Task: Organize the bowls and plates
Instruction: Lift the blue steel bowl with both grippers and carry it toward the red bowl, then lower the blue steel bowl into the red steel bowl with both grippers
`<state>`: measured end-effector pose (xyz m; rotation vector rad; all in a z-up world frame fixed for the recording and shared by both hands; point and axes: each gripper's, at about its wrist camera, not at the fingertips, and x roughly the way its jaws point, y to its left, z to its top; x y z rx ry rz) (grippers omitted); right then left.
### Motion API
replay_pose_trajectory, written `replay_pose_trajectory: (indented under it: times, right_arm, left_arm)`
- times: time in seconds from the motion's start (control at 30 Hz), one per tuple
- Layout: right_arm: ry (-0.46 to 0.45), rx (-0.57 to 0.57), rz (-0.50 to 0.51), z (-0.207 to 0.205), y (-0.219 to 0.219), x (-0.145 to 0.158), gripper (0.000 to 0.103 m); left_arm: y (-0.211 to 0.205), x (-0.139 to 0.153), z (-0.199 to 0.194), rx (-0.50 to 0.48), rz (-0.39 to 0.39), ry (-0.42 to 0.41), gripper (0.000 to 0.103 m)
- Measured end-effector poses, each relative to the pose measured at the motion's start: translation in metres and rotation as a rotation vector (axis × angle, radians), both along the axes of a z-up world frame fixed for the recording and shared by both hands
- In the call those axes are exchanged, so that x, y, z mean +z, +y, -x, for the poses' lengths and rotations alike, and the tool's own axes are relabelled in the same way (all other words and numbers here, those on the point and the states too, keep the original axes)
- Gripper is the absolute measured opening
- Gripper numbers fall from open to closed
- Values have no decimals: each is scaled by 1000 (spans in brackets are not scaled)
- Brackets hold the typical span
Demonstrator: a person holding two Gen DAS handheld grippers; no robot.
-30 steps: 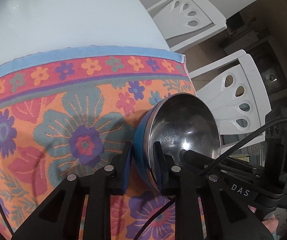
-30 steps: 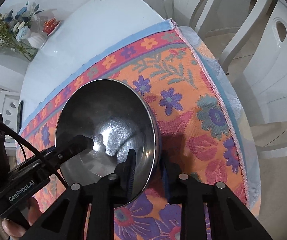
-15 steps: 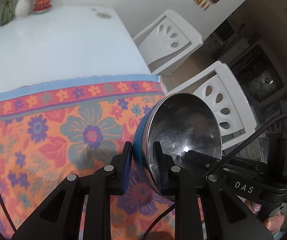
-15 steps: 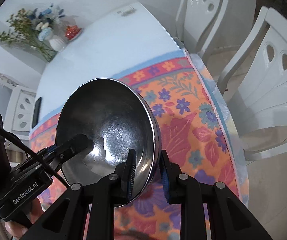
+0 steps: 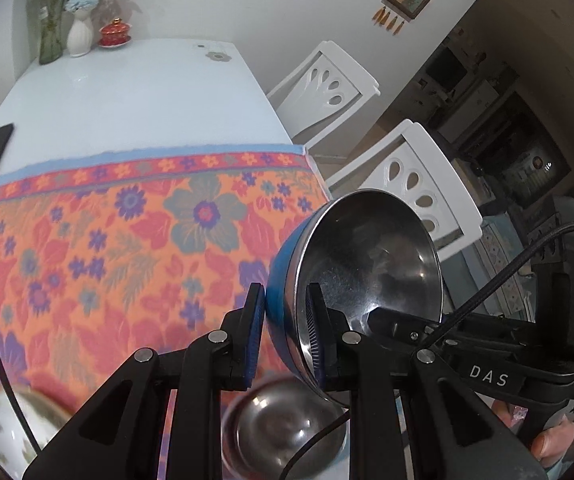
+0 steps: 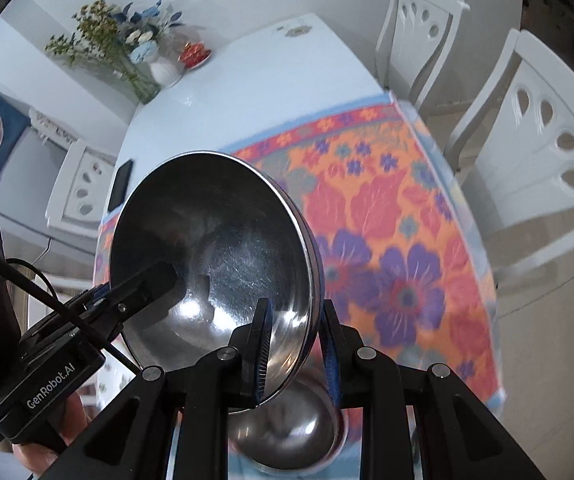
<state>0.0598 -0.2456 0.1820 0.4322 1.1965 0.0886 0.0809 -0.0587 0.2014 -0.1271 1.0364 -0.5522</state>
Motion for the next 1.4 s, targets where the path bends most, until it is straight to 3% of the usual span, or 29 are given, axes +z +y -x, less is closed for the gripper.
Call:
replay_pose_trajectory:
  times: [0.27, 0.53, 1.1, 1.4]
  right_arm:
    - [59, 30, 9, 55, 20, -13, 24]
    - [116, 27, 2, 85, 26, -34, 24]
    - [207, 1, -39, 98, 20, -80, 24]
    - [194, -5, -41, 98, 20, -80, 25]
  left_arm:
    - [17, -18, 58, 11, 4, 50, 17]
    - [27, -49, 89, 18, 8, 127, 17]
    - [22, -97, 99, 26, -40, 218, 17]
    - [19, -94, 94, 35, -106, 175, 26]
